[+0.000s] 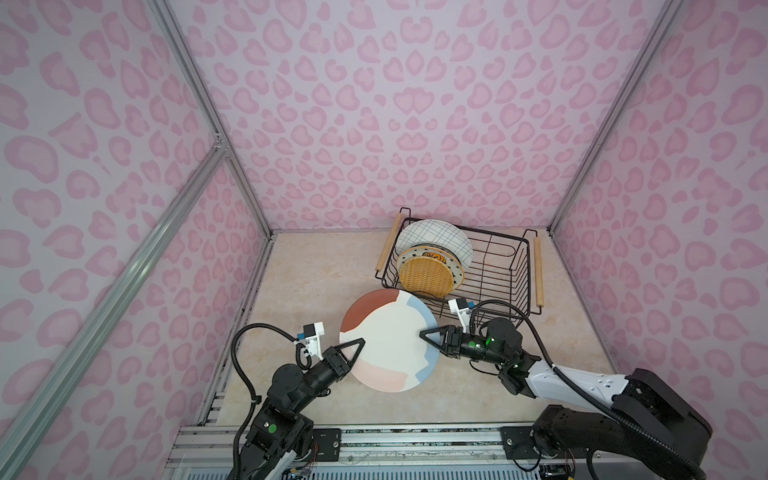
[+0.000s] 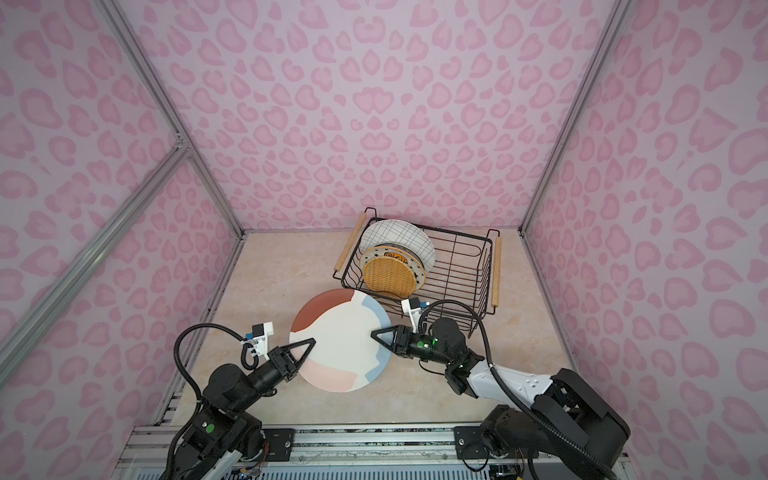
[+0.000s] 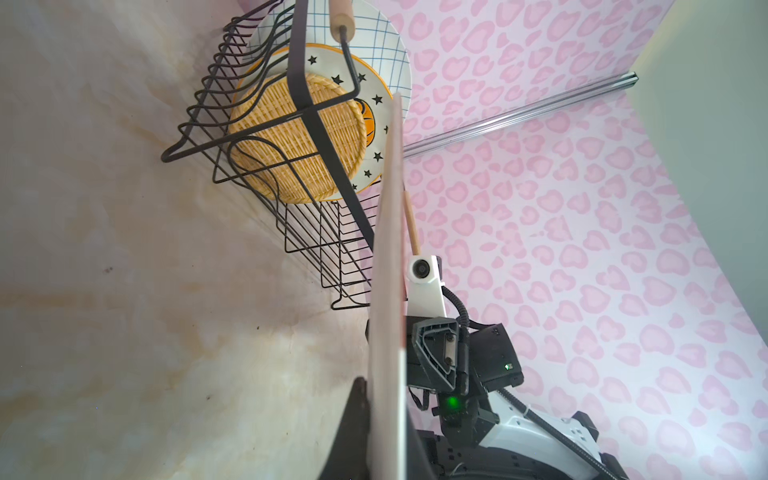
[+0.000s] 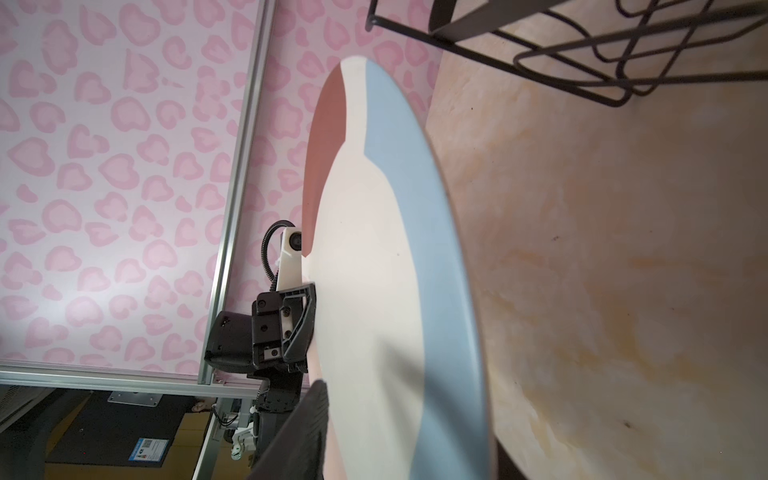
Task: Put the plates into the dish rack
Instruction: 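Raise the pastel plate upright between both grippers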
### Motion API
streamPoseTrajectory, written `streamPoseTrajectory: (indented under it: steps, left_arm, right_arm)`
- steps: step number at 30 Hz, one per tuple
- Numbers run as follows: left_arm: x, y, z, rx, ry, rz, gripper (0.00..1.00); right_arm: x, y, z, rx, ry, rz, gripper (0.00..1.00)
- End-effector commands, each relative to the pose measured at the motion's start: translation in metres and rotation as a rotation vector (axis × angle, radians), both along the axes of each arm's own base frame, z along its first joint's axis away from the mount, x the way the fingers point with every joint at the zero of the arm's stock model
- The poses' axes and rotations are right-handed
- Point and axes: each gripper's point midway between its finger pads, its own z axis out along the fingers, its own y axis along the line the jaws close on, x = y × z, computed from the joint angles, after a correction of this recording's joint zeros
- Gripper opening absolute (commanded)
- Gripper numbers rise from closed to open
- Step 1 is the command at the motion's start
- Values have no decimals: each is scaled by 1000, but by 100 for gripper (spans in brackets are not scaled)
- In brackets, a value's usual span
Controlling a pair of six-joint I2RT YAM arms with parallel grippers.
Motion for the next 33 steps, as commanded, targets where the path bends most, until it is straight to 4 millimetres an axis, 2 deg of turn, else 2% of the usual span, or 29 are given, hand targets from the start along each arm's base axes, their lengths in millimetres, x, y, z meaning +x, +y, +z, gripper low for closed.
streamPoseTrajectory:
  steps: [1,9,13,19,24,26,33]
  left_arm:
    - [1,1,24,-20,-69,9,4]
    - [8,-5,47,-80,-110,-6,4]
    - [11,-6,48,-80,-109,-5,4]
    - [14,-7,50,-84,-108,1,4]
    - [15,-7,48,-75,-111,0,4]
    - [16,-8,46,-71,-107,0,4]
    - [19,-8,50,-60,-124,7,4]
  right_arm:
    - [1,-5,25,94,-23,-3,40]
    - [2,-8,57,171,-61,-8,34]
    - [4,-10,67,203,-67,-15,30]
    - [6,-12,72,226,-59,-26,20]
    - [6,-11,77,243,-57,-22,3]
    - [7,-12,77,244,-54,-28,0]
    - [13,-13,82,251,-62,-49,0]
